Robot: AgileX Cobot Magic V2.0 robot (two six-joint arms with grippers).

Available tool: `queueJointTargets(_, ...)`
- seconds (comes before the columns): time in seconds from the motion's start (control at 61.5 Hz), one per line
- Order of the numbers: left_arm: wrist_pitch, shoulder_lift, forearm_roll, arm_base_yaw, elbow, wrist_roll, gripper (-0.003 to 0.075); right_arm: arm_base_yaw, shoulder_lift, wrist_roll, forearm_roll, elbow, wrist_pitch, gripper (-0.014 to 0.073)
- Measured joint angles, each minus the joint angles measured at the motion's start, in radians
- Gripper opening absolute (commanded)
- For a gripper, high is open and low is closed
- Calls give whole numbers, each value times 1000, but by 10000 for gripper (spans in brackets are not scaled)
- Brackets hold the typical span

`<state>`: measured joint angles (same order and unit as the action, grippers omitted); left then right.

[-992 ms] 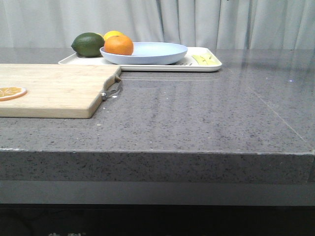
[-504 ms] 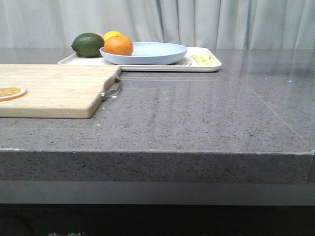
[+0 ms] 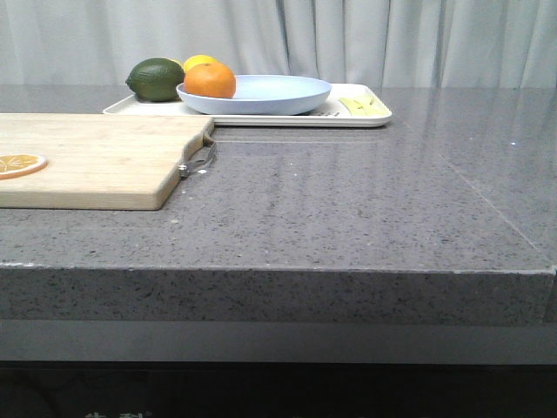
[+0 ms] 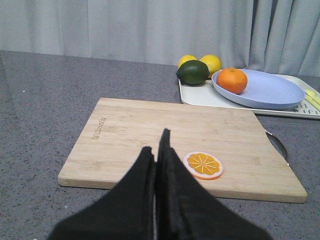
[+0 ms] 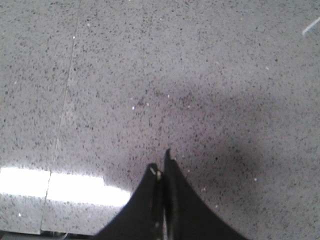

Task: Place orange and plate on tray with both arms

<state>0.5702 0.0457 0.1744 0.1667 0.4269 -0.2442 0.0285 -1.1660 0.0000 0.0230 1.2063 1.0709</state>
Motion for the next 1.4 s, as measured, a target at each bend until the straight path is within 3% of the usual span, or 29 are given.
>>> queueJointTargets(0.277, 0, 0, 0, 0, 0, 0, -18, 0, 552, 0, 0, -533, -398, -66)
queueJointTargets(0.569, -2, 0, 0, 0, 0, 0, -18, 0, 1161, 0, 10, -885, -588, -66)
queueJointTargets(1.025, -4, -2, 0, 0, 0, 0, -18, 0, 1054, 0, 12, -893, -610, -66)
queueJointTargets(1.399, -4, -2, 0, 0, 0, 0, -18, 0, 1174, 0, 12, -893, -610, -66)
